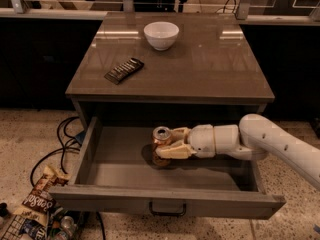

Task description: Place orange can into top drawer

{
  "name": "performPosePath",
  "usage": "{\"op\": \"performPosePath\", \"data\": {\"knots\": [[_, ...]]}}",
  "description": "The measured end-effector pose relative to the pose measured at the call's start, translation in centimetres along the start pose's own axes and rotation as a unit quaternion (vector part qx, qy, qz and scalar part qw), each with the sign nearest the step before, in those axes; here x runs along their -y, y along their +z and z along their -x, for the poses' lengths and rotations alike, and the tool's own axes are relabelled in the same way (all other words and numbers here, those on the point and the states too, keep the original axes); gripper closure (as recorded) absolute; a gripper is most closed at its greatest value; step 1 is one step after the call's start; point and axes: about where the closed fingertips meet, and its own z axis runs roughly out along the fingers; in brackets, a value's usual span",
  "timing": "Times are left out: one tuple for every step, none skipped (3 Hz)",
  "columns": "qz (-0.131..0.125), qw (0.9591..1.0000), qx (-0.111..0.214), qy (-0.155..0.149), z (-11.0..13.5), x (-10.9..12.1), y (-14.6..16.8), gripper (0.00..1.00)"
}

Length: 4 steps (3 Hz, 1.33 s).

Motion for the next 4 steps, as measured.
{"op": "performPosePath", "data": {"knots": [[0.009, 0.9997, -0.011, -0.019, -0.4, -0.2, 1.9, 1.0], [0.012, 0.9992, -0.023, -0.031, -1.1, -0.2, 3.5, 1.0], [0.011, 0.9988, -0.031, -0.035, -1.8, 0.0, 4.3, 1.0], [0.014, 0.9988, -0.031, -0.035, -1.7, -0.2, 4.6, 0.74]]}}
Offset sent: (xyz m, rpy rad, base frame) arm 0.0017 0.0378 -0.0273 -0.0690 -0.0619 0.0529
